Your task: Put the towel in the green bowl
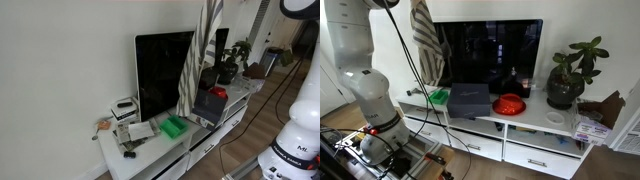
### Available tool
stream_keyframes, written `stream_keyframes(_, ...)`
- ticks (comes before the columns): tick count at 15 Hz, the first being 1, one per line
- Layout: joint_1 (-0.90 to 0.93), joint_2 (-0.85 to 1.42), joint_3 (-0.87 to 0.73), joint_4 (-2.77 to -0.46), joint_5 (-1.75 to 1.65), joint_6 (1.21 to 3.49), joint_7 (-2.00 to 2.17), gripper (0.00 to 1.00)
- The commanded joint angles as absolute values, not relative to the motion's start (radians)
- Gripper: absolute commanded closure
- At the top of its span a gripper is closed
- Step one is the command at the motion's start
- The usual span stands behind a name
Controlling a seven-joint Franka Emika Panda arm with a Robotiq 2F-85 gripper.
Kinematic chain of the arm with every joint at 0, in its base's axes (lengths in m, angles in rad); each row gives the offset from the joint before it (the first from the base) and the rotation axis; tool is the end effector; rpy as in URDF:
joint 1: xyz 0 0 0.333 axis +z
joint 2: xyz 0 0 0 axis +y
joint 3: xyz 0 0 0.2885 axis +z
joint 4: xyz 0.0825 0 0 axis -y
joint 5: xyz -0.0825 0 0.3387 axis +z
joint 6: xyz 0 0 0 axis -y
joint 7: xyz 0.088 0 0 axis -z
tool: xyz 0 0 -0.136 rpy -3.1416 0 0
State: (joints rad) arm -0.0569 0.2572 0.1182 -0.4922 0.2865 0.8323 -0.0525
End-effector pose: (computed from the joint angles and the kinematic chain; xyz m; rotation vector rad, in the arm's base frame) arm 0.4144 0.0559 0.7732 -2.8705 -0.4508 -0.1261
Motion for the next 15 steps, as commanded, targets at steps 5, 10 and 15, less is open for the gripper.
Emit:
stream_keyframes(5, 0.001, 0.252, 0.124, -0.560, 0.260, 0.832, -0.047, 1.00)
stream_keyframes(10, 0.037, 0.245, 0.130, -0.613, 0.236, 0.832, -0.057, 1.00)
stream_keyframes(15, 0.067, 0.244, 0.135, -0.643, 0.233, 0.832, -0.059, 1.00)
